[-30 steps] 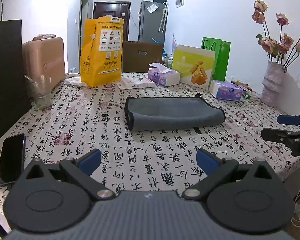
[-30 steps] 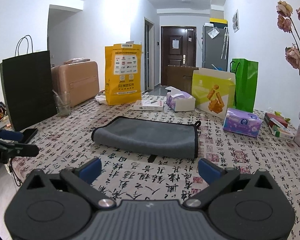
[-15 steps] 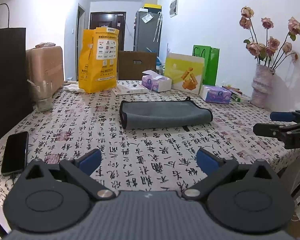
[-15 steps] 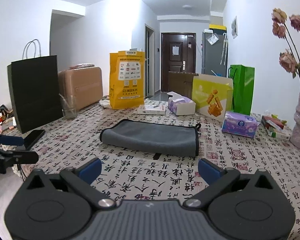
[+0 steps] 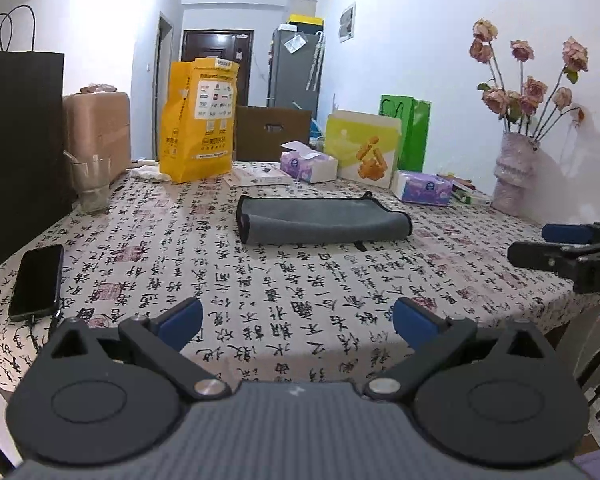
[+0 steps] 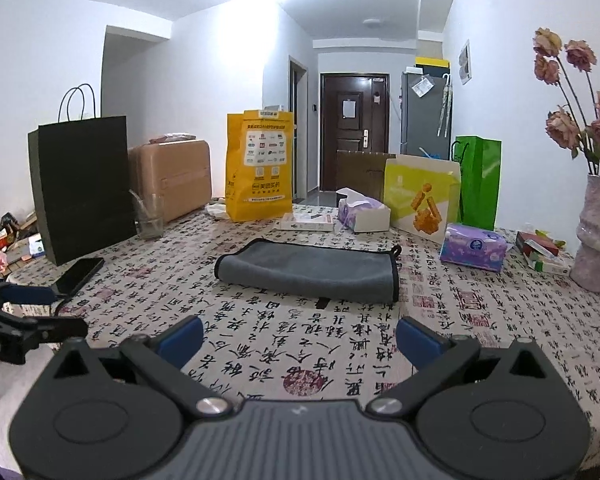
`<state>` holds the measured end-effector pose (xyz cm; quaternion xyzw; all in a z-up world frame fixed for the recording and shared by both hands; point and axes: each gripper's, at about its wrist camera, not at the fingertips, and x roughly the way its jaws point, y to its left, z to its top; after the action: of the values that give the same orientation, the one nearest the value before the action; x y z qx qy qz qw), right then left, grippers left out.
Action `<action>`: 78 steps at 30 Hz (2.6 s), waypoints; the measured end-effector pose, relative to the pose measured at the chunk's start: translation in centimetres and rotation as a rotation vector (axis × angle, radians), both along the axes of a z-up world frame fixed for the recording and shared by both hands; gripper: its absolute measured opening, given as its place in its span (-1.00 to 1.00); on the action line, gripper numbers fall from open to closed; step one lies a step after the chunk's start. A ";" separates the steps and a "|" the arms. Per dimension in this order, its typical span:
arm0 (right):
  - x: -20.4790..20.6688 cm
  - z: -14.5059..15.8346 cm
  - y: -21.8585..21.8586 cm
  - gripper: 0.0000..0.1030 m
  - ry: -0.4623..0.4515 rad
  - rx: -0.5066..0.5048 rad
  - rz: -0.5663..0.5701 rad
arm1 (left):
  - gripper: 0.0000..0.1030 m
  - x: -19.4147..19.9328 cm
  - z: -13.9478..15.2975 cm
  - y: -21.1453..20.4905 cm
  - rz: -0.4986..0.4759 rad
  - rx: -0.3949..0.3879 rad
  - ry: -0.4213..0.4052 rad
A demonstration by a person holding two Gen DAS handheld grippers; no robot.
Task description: Fold towel
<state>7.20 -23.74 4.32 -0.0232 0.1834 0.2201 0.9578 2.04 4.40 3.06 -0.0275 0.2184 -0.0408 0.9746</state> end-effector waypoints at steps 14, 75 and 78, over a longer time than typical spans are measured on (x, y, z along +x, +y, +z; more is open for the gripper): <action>-2.5 -2.2 -1.4 1.00 0.036 0.066 -0.026 | 1.00 -2.2 -0.5 -1.3 -0.019 0.035 -0.022; -8.2 -3.4 -1.9 1.00 0.010 0.151 -0.057 | 1.00 -5.4 -1.0 -1.9 0.003 0.028 -0.086; -8.2 -3.4 -1.9 1.00 0.010 0.151 -0.059 | 1.00 -5.4 -1.0 -1.9 0.004 0.028 -0.086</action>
<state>-1.03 -25.60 0.93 0.0556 0.1717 0.2054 0.9619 -3.34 2.46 2.02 -0.0125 0.1770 -0.0371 0.9834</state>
